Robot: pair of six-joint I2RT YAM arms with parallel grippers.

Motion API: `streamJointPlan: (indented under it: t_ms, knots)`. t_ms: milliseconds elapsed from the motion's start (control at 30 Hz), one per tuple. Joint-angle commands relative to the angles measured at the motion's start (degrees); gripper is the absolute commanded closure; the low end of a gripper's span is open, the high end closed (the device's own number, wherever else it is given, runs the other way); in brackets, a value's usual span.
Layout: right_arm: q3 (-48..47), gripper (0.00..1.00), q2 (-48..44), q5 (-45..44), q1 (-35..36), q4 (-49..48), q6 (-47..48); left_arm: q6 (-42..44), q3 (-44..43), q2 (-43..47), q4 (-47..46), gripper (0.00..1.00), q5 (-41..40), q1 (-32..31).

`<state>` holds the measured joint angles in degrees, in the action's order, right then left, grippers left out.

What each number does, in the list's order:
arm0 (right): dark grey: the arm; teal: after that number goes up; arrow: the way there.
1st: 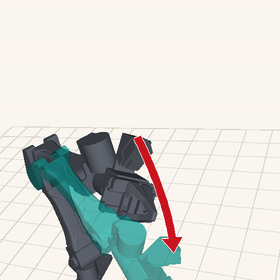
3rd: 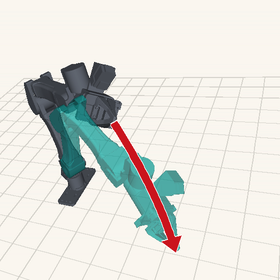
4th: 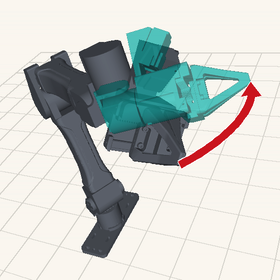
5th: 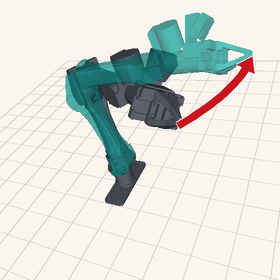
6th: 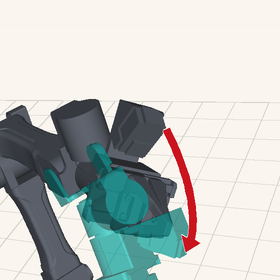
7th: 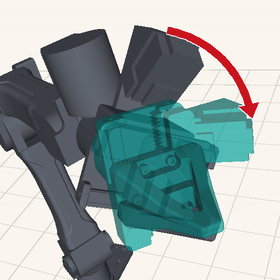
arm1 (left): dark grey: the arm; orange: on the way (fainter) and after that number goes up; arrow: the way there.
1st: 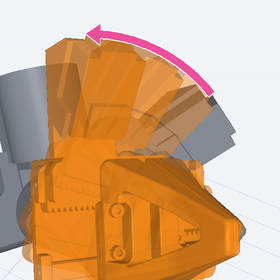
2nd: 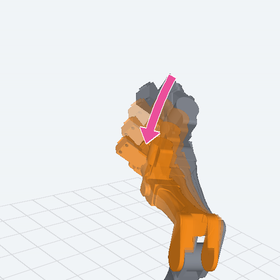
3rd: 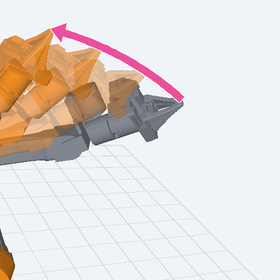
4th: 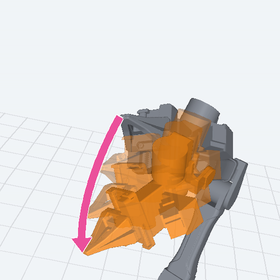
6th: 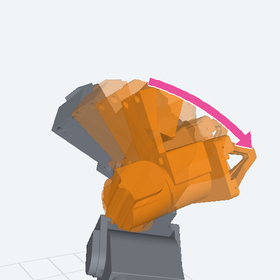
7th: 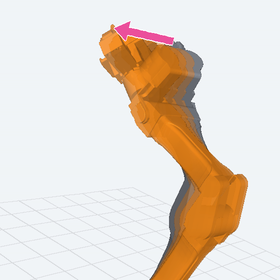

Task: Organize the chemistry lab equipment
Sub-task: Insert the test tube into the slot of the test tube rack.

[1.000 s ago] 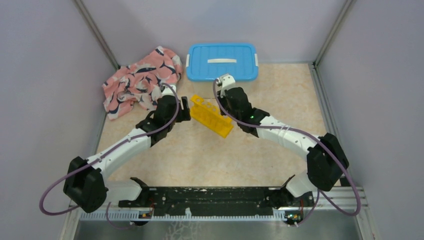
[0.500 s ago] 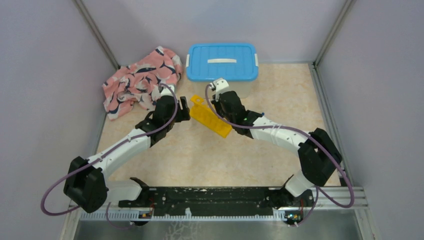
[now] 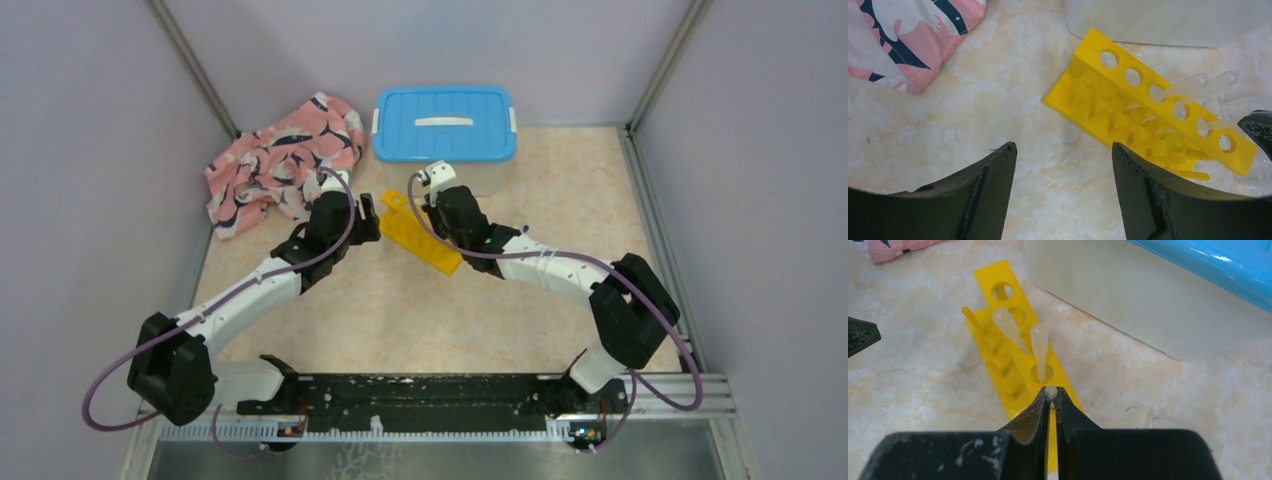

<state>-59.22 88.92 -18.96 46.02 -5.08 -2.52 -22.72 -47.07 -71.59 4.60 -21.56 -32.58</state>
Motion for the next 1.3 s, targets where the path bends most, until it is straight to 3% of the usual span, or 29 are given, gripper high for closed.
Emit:
streamJointPlan:
  t_ms: [0,1100,1267]
  knots:
    - [0.24,0.99,0.93,-0.73,0.91,-3.24,0.68,-0.4,0.44,-0.21,-1.82,0.25,0.73,0.49]
    - [-0.52,1.0,2.01,-0.84,0.91,-3.36,0.74,-0.48,0.44,-0.55,-2.09,0.25,1.3,0.91]
    - [-0.25,0.81,1.57,-0.97,0.91,-3.55,0.34,-0.57,0.48,-0.65,-2.11,0.25,1.33,0.86]
